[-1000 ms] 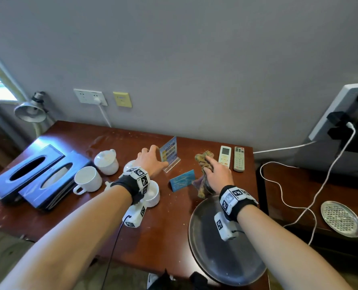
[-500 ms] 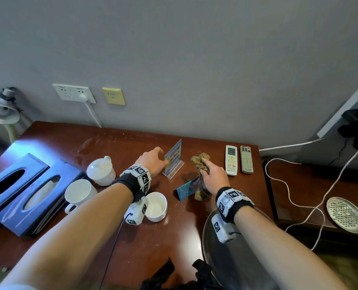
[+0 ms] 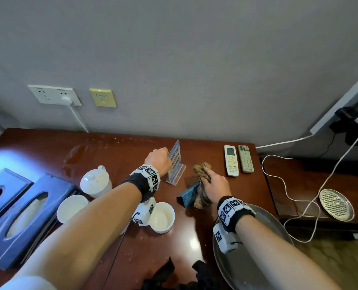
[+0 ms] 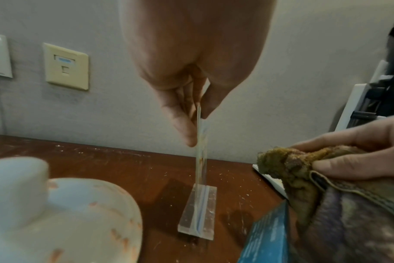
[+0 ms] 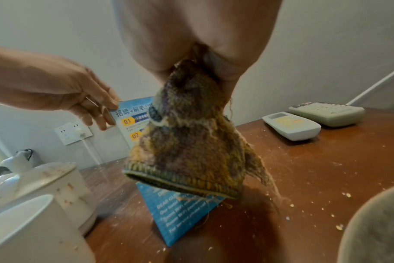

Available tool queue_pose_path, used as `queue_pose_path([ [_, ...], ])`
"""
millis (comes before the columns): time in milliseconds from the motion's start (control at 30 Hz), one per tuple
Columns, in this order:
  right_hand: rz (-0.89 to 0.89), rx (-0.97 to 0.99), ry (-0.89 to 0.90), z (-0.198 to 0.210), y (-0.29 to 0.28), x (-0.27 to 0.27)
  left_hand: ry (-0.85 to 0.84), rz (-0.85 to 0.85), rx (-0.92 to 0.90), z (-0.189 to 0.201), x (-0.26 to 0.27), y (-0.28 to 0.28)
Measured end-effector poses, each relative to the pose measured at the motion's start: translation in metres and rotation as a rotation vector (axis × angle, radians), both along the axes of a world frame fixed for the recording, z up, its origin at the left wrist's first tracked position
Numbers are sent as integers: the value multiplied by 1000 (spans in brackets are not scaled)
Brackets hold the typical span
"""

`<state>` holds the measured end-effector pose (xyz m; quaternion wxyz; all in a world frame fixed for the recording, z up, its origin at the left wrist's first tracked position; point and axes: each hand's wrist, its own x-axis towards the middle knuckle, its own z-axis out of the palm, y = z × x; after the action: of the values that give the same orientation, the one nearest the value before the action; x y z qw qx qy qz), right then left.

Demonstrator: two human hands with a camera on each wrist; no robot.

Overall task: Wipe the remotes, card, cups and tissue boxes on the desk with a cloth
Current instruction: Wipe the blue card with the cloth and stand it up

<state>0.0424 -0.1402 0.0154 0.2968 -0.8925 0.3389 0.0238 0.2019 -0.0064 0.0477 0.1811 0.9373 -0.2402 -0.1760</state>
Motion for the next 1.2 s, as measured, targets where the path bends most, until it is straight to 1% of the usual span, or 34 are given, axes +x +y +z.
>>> queue_pose_path([
  [200, -46, 18, -30, 6, 10, -3, -32, 47, -63, 8, -2, 19],
  [367, -65, 6, -152, 22, 19, -15, -79, 116, -153, 32, -17, 39],
  [467, -98, 2, -235, 33, 23, -33, -98, 184, -250, 46, -38, 49],
  [567, -101, -13, -266, 43, 29, -60, -80, 245, -363, 52, -70, 58],
  [667, -100, 10, -282, 51, 39, -92, -61, 261, -410, 54, -106, 67],
  [767, -116, 47, -298, 51, 53, -123, -52, 253, -442, 49, -143, 77],
  [900, -148, 147, -314, 44, 70, -155, 5, 253, -480, 26, -187, 95],
  [1067, -109, 132, -238, 24, 87, -178, 52, 265, -397, 4, -220, 123],
  [1200, -89, 99, -181, 10, 104, -186, 90, 257, -340, -13, -231, 147],
])
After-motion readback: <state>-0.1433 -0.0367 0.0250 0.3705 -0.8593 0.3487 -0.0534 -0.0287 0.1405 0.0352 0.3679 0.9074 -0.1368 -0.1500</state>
